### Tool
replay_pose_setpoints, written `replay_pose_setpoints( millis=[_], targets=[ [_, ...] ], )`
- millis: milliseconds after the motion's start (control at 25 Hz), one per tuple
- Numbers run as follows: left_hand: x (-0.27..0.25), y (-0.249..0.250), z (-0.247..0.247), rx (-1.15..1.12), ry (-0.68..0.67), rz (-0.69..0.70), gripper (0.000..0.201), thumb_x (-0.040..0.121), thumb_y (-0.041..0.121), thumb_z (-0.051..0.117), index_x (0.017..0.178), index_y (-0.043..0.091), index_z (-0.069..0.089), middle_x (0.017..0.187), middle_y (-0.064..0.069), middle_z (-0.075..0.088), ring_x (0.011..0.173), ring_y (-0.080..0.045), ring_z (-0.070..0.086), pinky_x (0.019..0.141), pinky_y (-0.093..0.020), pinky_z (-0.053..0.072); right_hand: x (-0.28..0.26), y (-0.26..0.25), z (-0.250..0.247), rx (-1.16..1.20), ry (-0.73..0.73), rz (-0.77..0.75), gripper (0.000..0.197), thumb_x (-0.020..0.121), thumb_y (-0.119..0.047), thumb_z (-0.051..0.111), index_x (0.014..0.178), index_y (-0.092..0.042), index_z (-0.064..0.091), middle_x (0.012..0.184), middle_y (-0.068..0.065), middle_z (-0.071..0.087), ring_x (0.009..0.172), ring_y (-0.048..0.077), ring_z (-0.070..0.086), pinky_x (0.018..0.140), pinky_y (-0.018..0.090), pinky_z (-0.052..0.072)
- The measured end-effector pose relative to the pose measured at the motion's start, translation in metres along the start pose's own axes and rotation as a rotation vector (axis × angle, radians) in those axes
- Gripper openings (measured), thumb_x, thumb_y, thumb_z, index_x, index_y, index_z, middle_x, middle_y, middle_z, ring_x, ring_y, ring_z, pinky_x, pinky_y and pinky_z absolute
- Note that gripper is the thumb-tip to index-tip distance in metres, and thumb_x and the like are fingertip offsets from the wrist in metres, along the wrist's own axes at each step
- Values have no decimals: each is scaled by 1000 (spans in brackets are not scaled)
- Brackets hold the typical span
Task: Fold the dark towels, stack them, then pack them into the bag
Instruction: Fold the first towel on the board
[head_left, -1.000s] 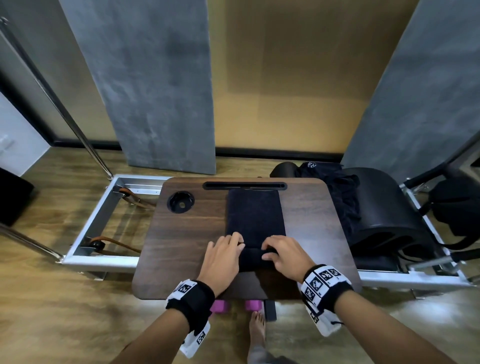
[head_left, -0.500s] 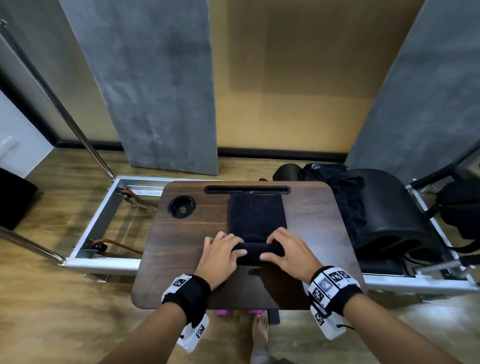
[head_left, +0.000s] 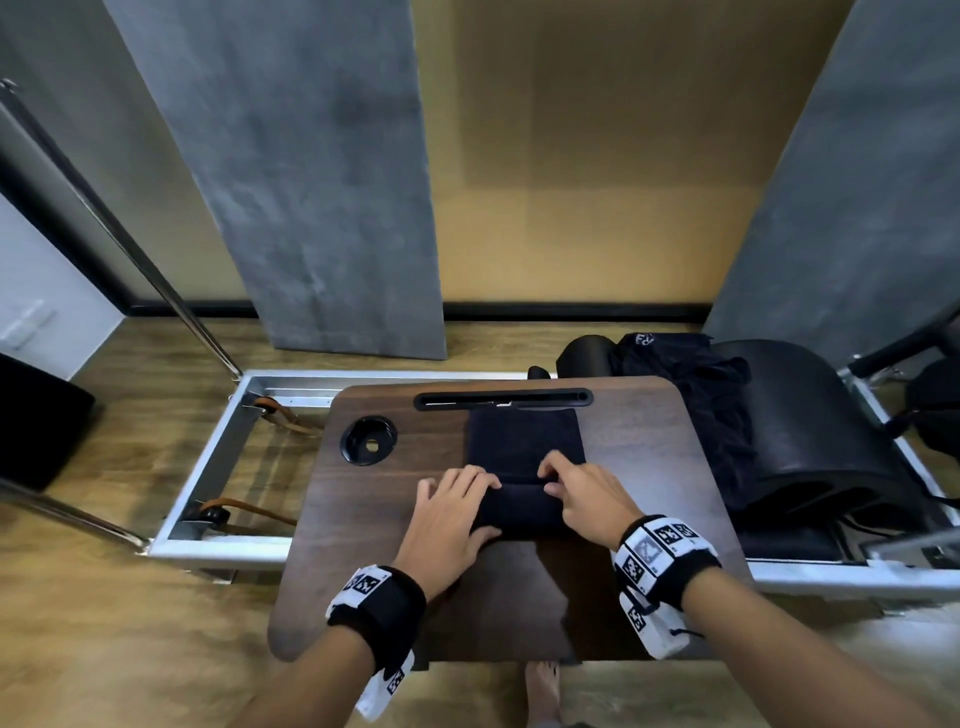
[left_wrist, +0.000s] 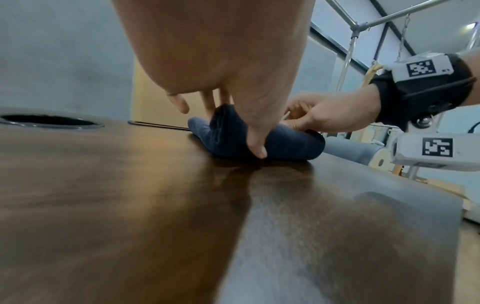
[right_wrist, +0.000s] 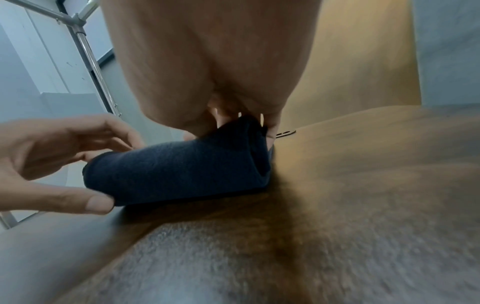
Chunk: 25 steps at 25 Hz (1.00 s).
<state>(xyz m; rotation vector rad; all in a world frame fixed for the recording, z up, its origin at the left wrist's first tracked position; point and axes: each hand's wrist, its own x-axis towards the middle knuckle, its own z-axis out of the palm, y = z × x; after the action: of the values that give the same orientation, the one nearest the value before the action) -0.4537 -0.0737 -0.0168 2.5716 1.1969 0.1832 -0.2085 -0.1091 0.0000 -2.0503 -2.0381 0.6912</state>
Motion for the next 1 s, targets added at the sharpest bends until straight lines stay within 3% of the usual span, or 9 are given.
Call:
replay_pose_setpoints(
  millis=[80,160,320,440,560,680,800,920,1000],
  targets=[
    [12,-3,-6,-50,-16,-20,38,99,48,61,133,36,50,135,20,50,126,-8,45,105,-39,32,5,3,-2,55,4,-38,16,105,-23,52,111,-31,40,78,-3,59,72,20,59,69,42,51],
    [23,-8,-10,-114,-39,-52,29,103,45,57,130,36,55,130,21,55,122,-7,47,104,-41,31,5,5,-4,59,57,-94,8,107,-36,48,105,-32,42,85,-8,55,75,19,59,70,41,50],
    [46,-16,-9,-206,-89,-133,22,110,42,44,124,34,60,122,20,59,119,-7,46,101,-41,27,9,14,-7,-102,36,-158,67,85,-82,50,124,-28,60,123,-9,45,111,10,46,91,31,46],
    [60,-17,-6,-254,-115,-195,24,113,44,34,117,36,56,117,19,58,116,-8,46,104,-44,26,20,20,-11,-161,-29,-200,62,92,-66,60,139,-25,59,126,-10,51,118,12,45,102,33,39],
    [61,-19,-3,-263,-66,-179,29,110,57,29,128,42,46,127,20,54,122,-7,49,100,-40,30,34,19,-19,-102,-41,-180,44,100,-52,57,135,-25,58,121,-8,63,113,15,54,102,35,37],
    [55,-24,-1,-309,4,-139,52,101,70,43,144,42,34,140,22,42,116,-2,51,95,-31,43,48,20,-29,69,-77,-130,23,104,-39,55,124,-31,46,104,-4,68,98,20,61,92,38,42],
    [60,-22,-3,-331,44,-177,50,103,61,49,146,39,34,140,19,34,97,-5,55,87,-34,55,62,24,-32,184,-65,-100,14,107,-36,50,116,-28,43,90,0,67,84,23,64,81,41,49],
    [78,-21,-9,-350,42,-253,46,107,59,42,147,36,39,135,17,42,124,-7,48,101,-38,51,68,34,-29,309,41,-95,23,105,-45,52,115,-26,60,106,-8,63,97,11,62,89,37,53],
    [93,-22,-12,-382,31,-322,49,107,61,41,147,33,44,135,14,48,133,-9,43,108,-40,46,67,46,-26,338,72,-85,40,99,-56,58,128,-30,65,118,-12,52,106,5,56,95,28,50]
  ],
)
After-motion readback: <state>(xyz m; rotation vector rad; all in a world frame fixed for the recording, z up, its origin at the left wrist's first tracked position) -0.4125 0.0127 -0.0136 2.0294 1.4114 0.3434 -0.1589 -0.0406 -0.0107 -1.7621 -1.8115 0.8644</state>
